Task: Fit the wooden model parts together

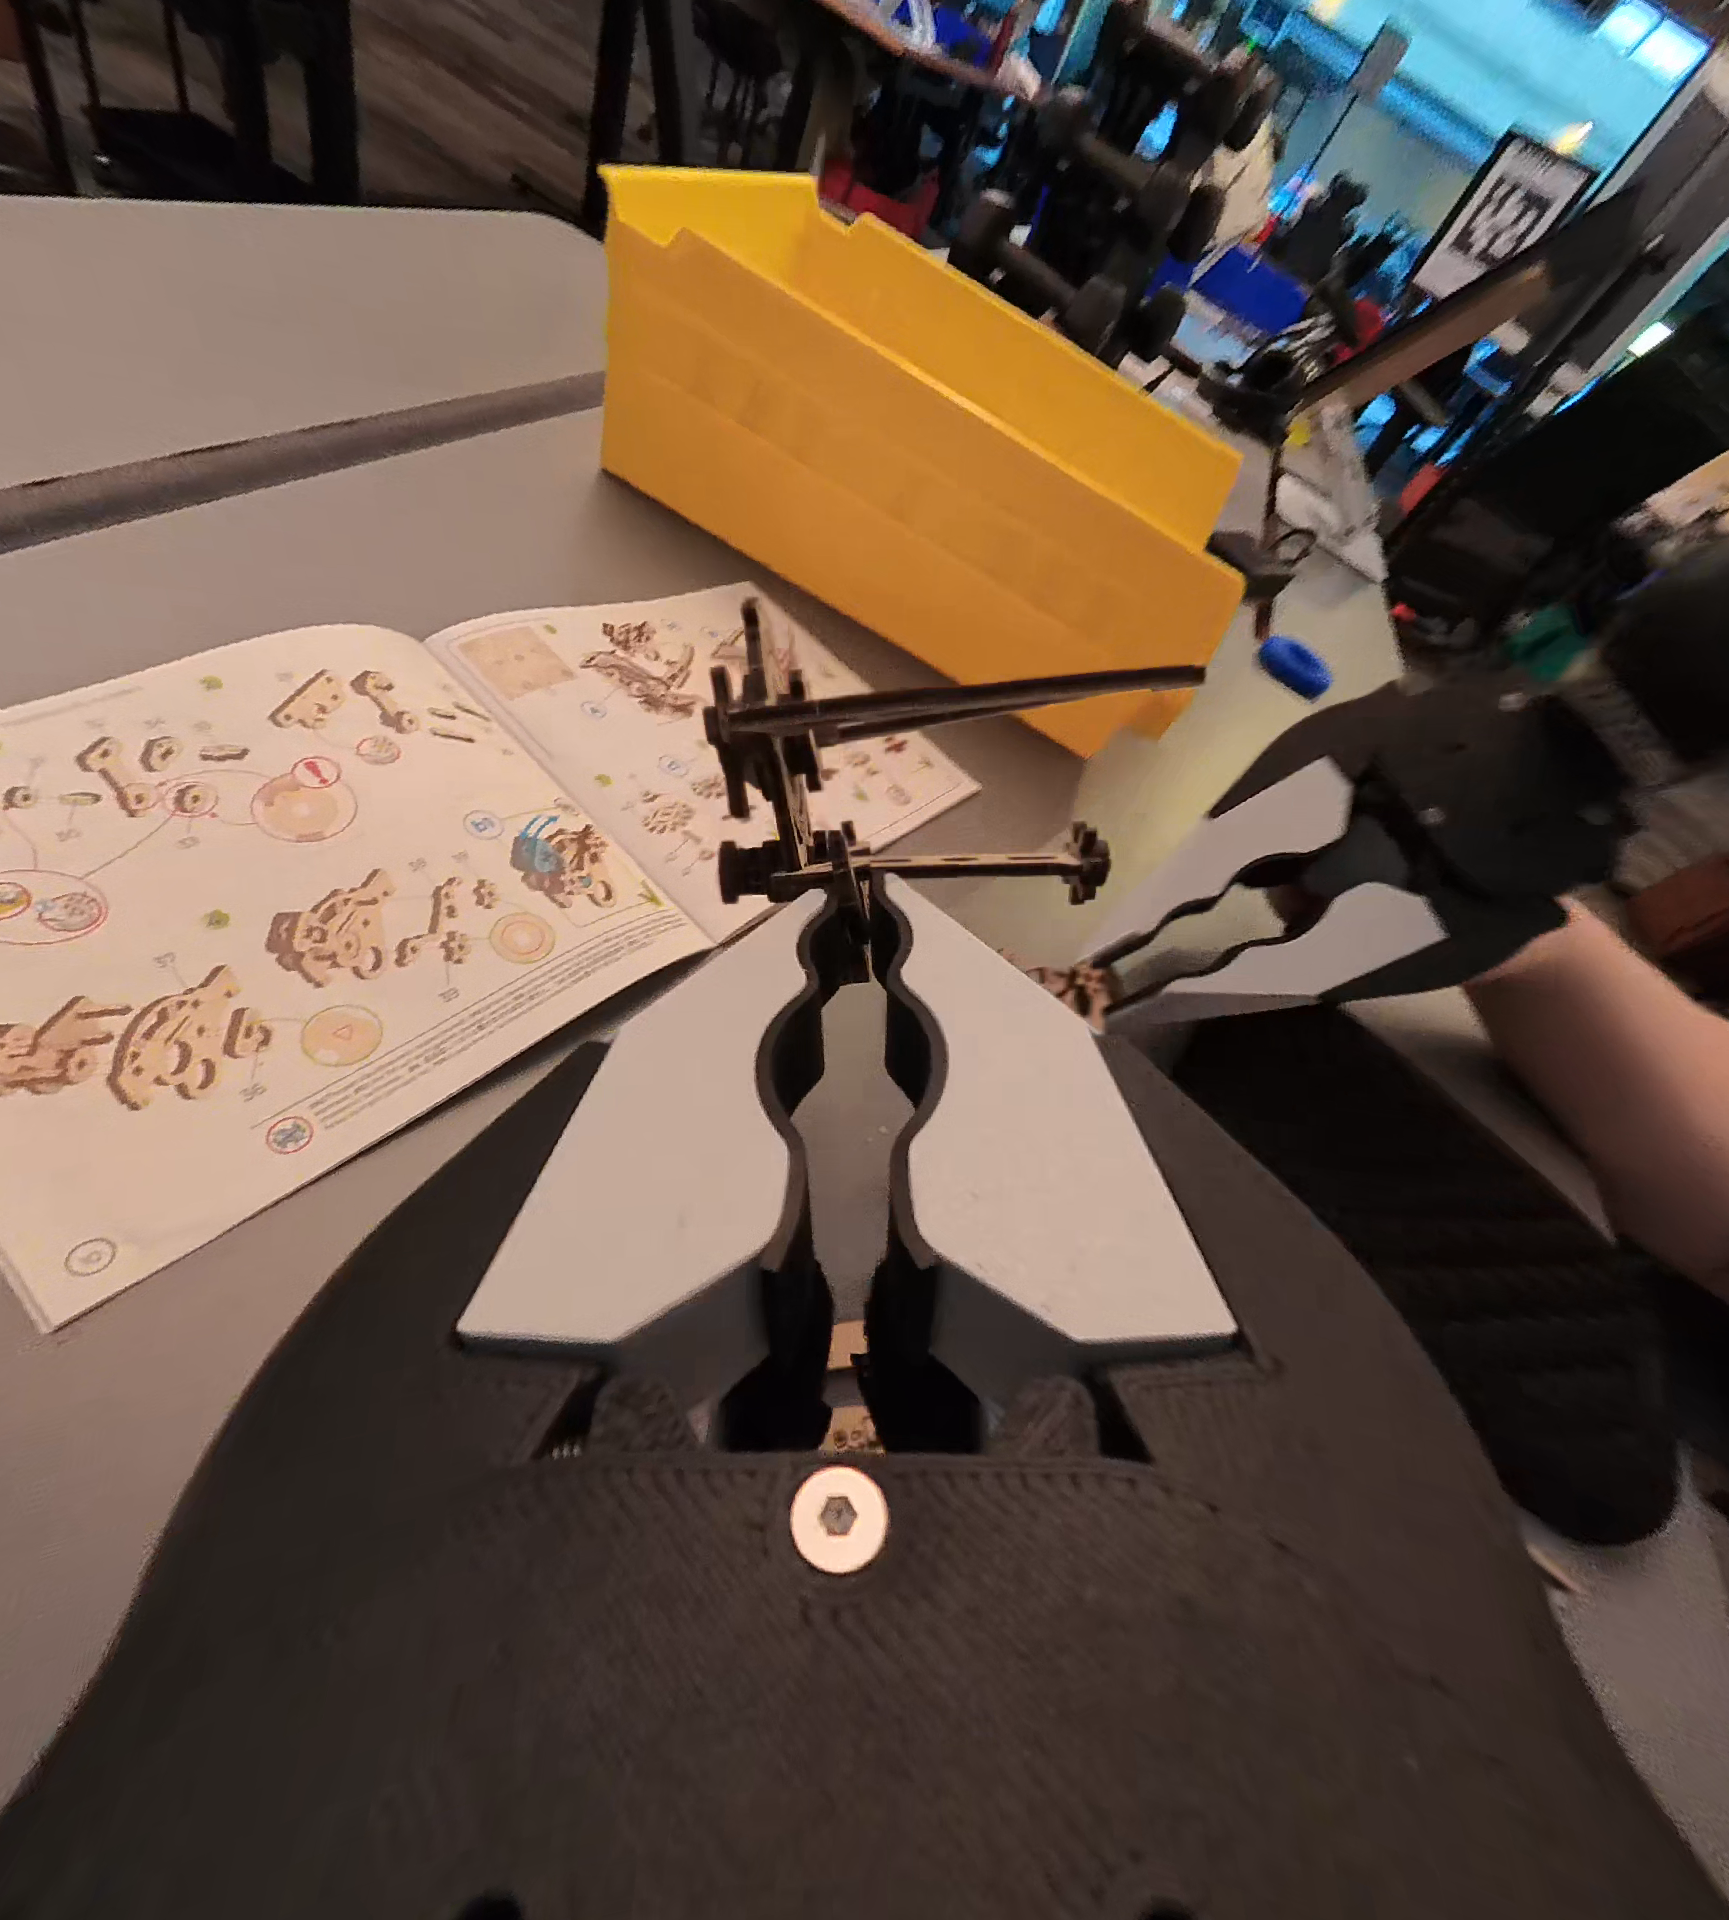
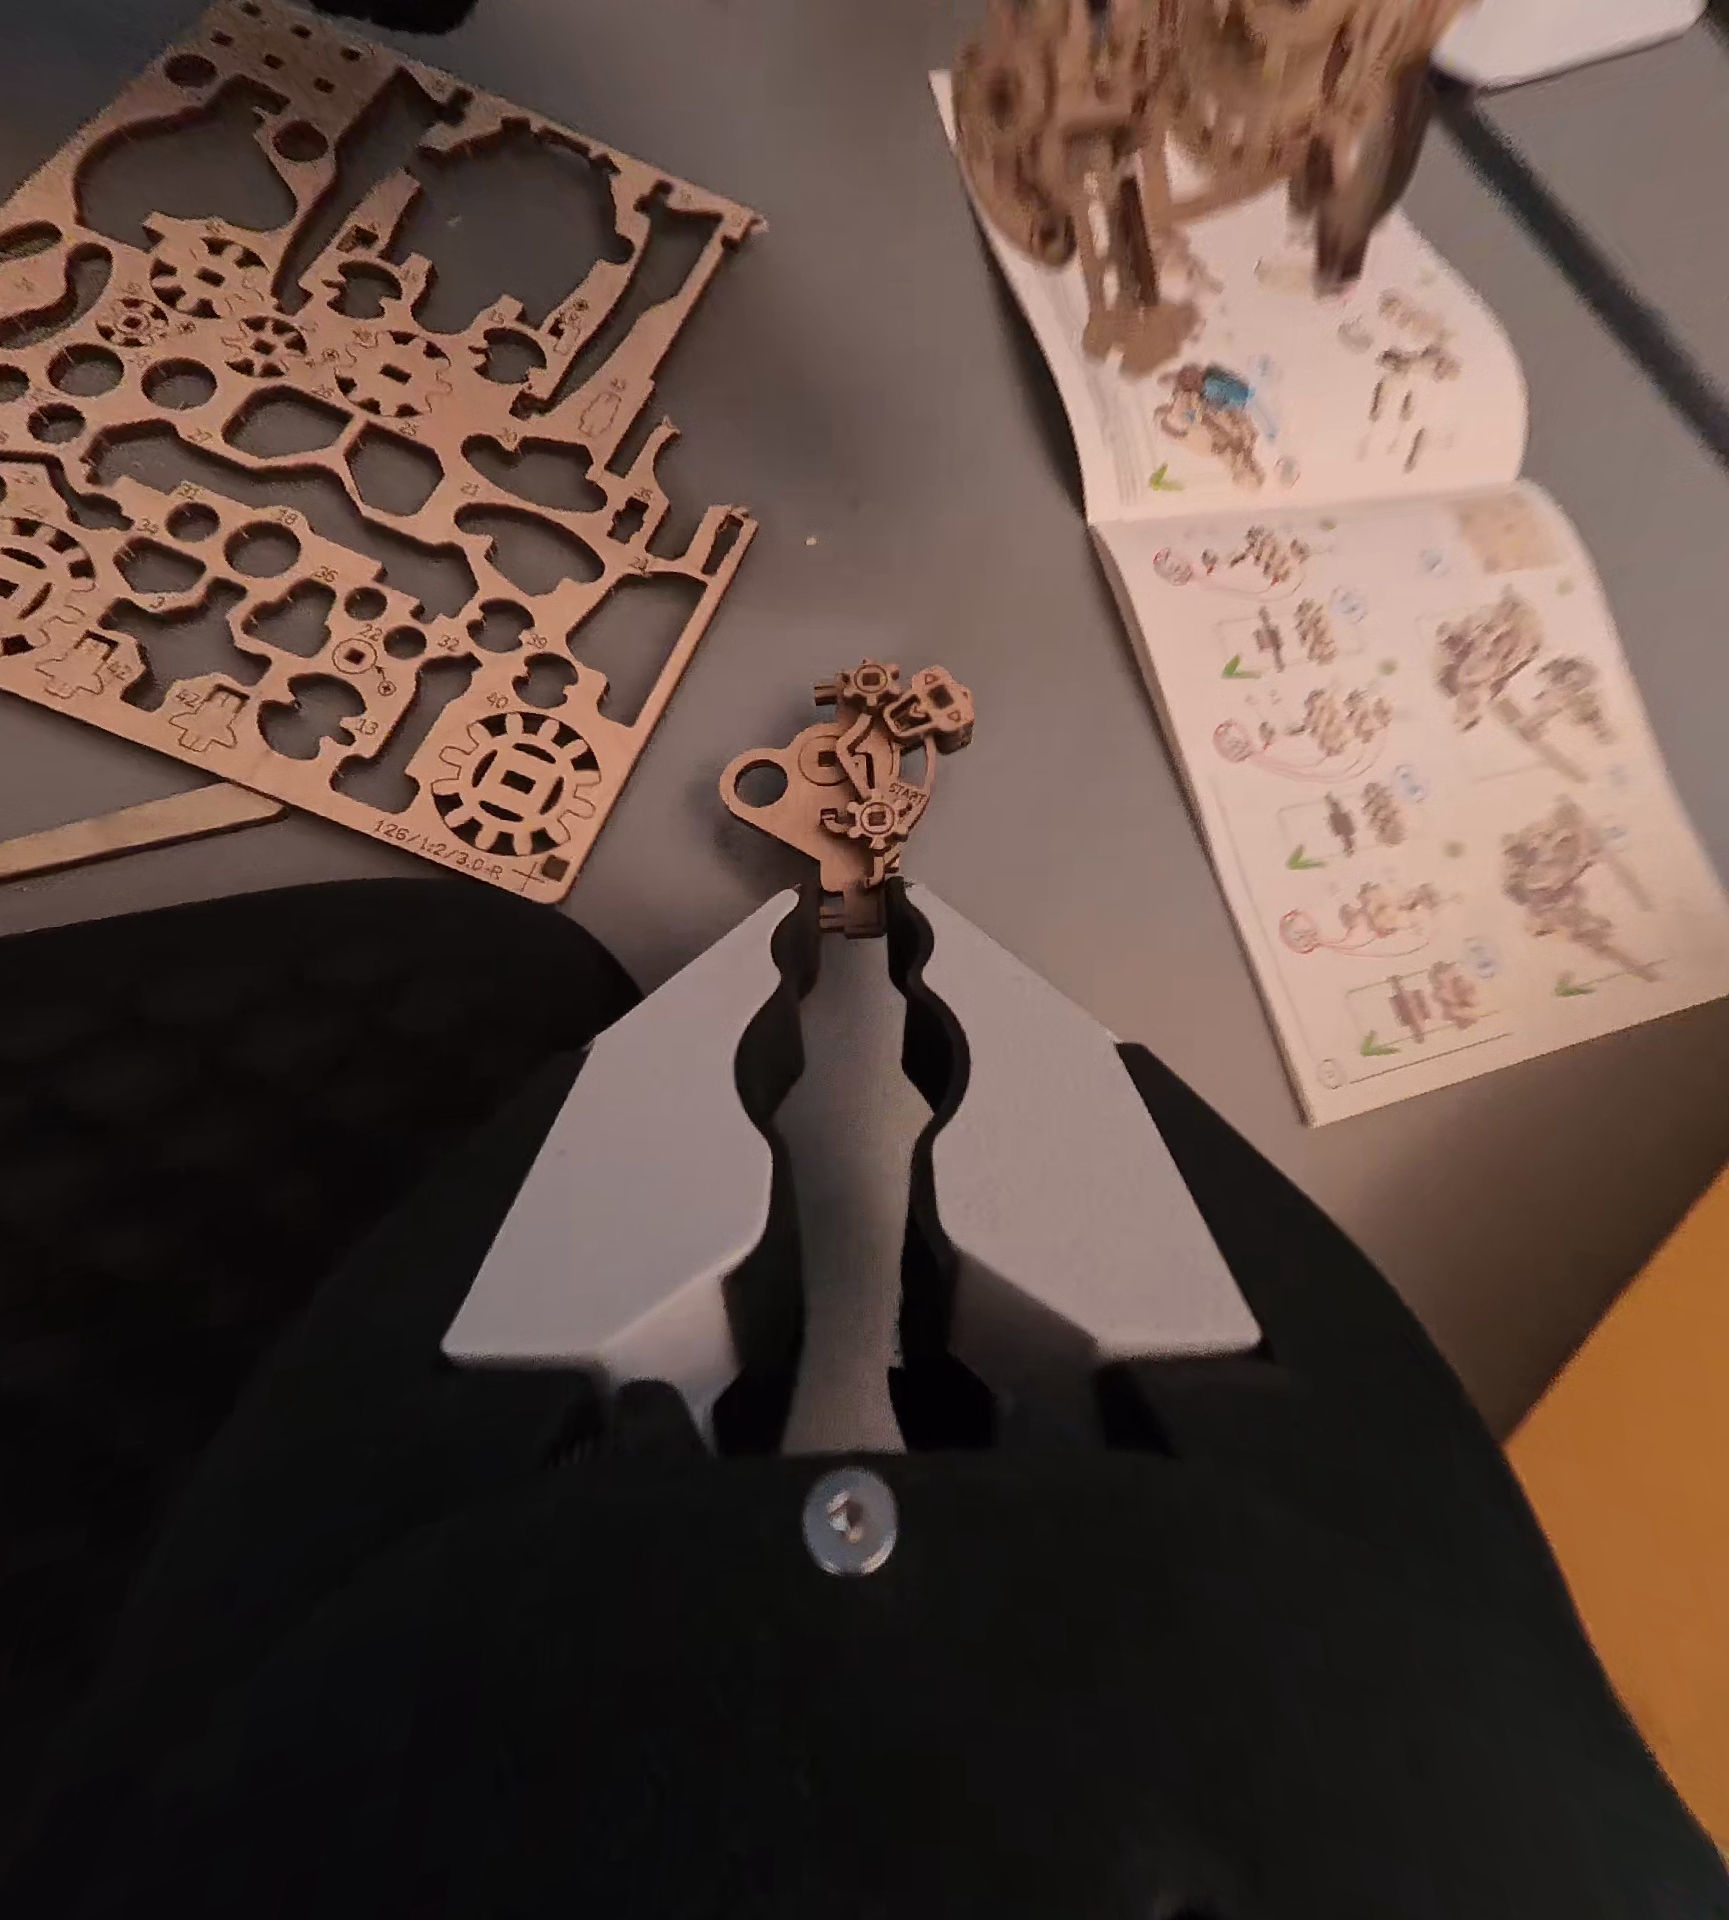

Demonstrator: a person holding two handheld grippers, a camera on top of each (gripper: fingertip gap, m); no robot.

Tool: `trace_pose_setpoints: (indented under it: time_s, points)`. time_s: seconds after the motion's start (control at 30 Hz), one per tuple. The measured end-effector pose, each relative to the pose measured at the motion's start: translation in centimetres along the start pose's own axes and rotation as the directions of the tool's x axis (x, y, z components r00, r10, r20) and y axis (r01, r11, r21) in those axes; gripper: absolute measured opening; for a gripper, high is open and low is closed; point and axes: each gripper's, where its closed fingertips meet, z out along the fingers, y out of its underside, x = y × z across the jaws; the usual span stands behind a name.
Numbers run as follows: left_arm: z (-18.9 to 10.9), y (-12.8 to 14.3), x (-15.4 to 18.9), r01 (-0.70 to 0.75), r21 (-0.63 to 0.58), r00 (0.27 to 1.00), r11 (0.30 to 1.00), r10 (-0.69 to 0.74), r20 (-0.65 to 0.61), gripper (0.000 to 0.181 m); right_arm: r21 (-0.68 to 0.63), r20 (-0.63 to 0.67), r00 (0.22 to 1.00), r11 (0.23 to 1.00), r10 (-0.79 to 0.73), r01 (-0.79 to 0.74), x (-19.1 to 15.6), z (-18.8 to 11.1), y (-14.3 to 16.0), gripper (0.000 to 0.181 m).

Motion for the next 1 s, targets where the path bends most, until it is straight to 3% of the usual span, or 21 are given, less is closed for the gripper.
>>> trace_pose_setpoints:
  time_s: [0.27,0.5,0.8,1.0]
  points:
    - [0.6,1.5,-0.7,-0.167,-0.104,0.969,0.980,0.182,0.164,0.002,0.010,-0.211,0.961,0.983,-0.178,0.184,0.3,-1.3,-2.4,0.011]
    - [-0.1,1.1,-2.3,-0.195,-0.108,0.941,0.975,0.217,0.258,0.002,-0.004,-0.278,0.944,0.983,-0.176,0.182,0.9,-1.6,-2.2,0.011]
    - [-2.1,-0.6,-5.1,-0.318,-0.115,0.820,0.941,0.333,0.465,0.002,-0.093,-0.406,0.881,0.969,-0.245,0.227,3.1,-2.4,-0.9,0.012]
    - [-1.9,0.0,-5.4,-0.313,-0.133,0.813,0.940,0.338,0.475,0.002,-0.080,-0.406,0.891,0.979,-0.202,0.186,3.8,-2.2,-0.3,0.012]
